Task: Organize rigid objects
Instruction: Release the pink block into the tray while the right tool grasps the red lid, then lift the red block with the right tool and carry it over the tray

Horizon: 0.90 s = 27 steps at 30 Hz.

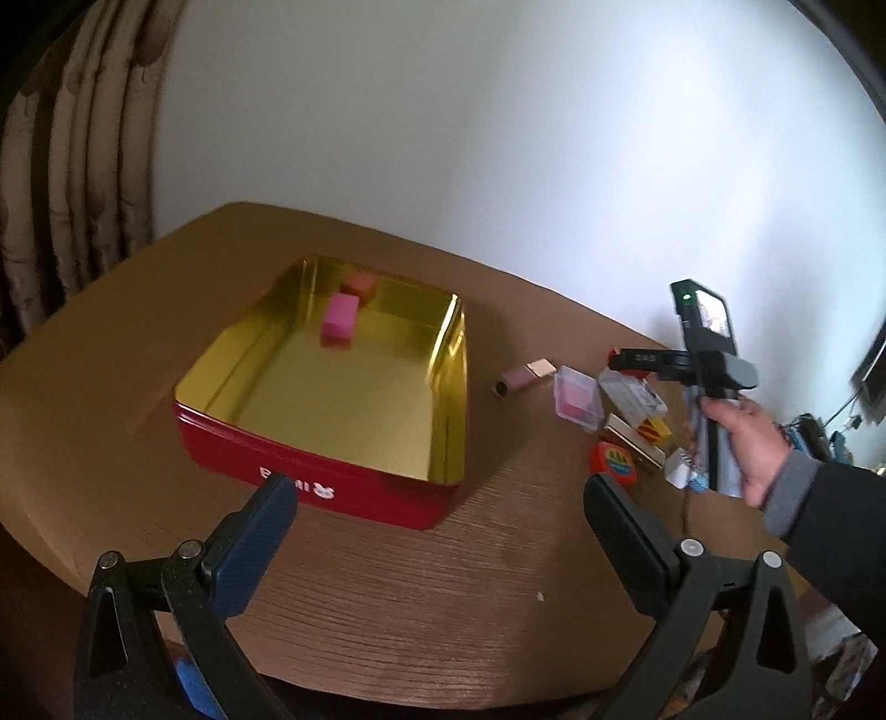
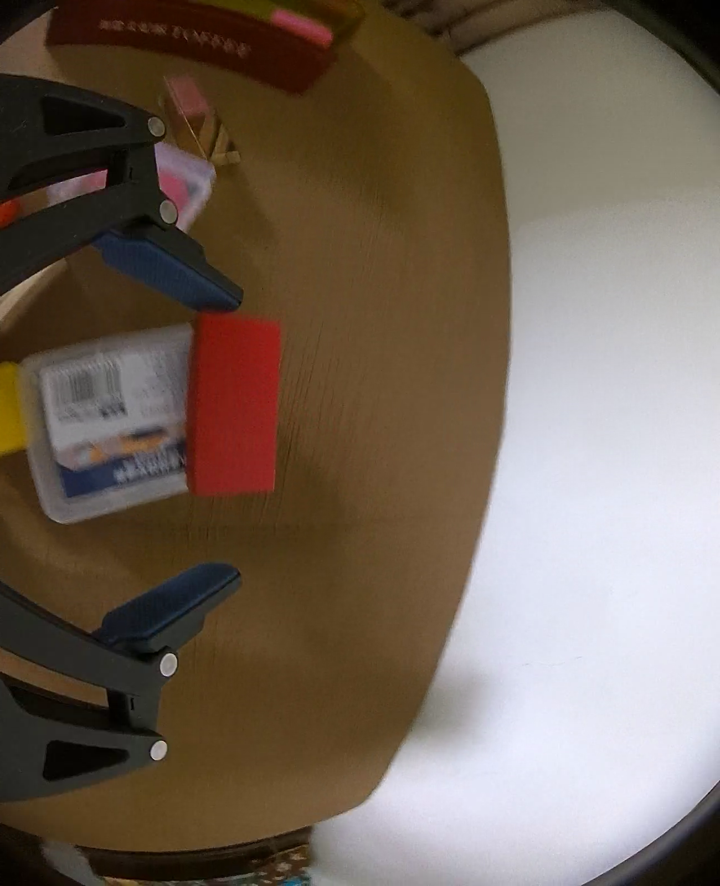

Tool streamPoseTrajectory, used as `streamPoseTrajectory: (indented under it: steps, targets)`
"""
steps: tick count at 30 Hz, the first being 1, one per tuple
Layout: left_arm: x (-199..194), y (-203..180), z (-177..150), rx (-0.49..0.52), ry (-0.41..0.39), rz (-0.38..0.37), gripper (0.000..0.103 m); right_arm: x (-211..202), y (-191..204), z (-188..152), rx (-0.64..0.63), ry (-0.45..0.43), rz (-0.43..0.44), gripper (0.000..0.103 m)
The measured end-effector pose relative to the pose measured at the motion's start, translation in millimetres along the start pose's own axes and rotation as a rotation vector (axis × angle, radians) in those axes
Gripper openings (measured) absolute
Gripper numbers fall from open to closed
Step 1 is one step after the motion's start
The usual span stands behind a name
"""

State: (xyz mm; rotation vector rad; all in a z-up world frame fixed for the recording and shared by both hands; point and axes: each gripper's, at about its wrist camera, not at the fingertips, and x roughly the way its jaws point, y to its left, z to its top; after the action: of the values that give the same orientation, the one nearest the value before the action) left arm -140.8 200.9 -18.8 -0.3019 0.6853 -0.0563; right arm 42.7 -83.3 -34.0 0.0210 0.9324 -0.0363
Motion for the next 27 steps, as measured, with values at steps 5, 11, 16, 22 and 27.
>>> streamPoseTrajectory:
  steps: [5, 11, 16, 22, 27]
  targets:
    - [-1, 2, -4, -0.014, 0.009, -0.004, 0.102, -11, -14, 2, 0.057, -0.069, -0.005, 0.062]
    - [-5, -2, -7, -0.01, 0.007, 0.004, 0.102, -53, -24, 14, 0.094, -0.138, 0.025, 0.062]
    - [-11, -9, -12, -0.015, 0.004, 0.016, 0.102, -113, -13, 21, 0.044, -0.218, -0.014, 0.062]
    - [-30, -20, -17, 0.046, -0.04, 0.068, 0.102, -191, -5, 33, 0.047, -0.296, -0.065, 0.062]
    - [-41, -16, -24, 0.022, -0.035, 0.079, 0.102, -260, 7, 55, 0.043, -0.372, -0.102, 0.062]
